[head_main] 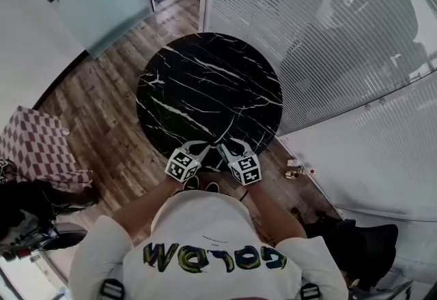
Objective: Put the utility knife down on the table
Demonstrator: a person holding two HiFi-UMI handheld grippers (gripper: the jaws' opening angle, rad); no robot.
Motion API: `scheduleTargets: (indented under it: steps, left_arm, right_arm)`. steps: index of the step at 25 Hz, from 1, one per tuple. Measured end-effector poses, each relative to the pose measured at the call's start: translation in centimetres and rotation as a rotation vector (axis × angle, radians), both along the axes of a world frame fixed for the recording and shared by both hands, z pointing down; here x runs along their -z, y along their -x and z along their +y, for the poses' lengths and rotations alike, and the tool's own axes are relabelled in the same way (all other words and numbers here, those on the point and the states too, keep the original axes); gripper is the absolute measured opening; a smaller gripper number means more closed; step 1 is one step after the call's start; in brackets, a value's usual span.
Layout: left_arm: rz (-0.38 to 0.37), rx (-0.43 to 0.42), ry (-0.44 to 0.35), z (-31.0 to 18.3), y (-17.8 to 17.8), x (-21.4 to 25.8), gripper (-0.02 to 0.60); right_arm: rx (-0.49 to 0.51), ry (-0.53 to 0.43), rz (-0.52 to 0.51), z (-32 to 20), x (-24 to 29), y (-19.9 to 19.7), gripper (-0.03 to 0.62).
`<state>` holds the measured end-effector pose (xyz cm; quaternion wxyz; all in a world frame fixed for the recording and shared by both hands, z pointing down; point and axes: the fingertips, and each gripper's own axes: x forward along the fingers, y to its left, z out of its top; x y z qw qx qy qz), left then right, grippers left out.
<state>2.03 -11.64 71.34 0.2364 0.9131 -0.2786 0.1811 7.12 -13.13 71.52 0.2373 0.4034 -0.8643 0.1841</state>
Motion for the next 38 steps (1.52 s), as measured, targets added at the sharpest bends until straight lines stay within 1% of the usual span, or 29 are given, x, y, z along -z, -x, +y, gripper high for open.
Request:
scheduleTargets:
  steps: [4,9,14,19,22,27,32,35,38]
  left_arm:
    - [0.054,-0.021,-0.083,0.7,-0.8,4.6,0.001]
    - [0.115,-0.063,-0.142,1.7,-1.6,9.8,0.000]
    - [0.184,-0.035,-0.172,1.7,-1.3,14.2,0.000]
    - [0.227,-0.020,-0.261,2.3,-1.3,19.1,0.000]
    - [0.259,-0.015,-0.294,3.0,-1.2,21.8,0.000]
    - [0.332,-0.054,-0.340,4.2,-1.4,25.1,0.000]
    - [0.340,-0.032,-0.400,5.2,-0.6,28.1,0.000]
    - [0.382,-0.018,-0.450,5.6,-0.4,30.8,0.000]
    - [0.418,-0.018,-0.448,6.1,-0.2,32.2,0.000]
  right_arm:
    - [-0.002,-0.071,-0.086,0.3,4.6,0.6,0.083]
    - [0.025,-0.143,-0.153,1.1,9.9,1.4,0.068]
    - [0.064,-0.191,-0.222,2.2,14.6,2.7,0.042]
    - [0.076,-0.250,-0.286,3.1,19.2,3.1,0.021]
    - [0.087,-0.281,-0.302,3.6,21.3,3.4,0.020]
    - [0.087,-0.331,-0.333,4.4,24.7,3.4,0.008]
    - [0.114,-0.382,-0.358,5.7,28.5,3.8,0.004]
    - [0.114,-0.408,-0.375,6.3,30.5,3.7,0.003]
    - [0.121,-0.427,-0.403,7.1,32.5,3.7,0.003]
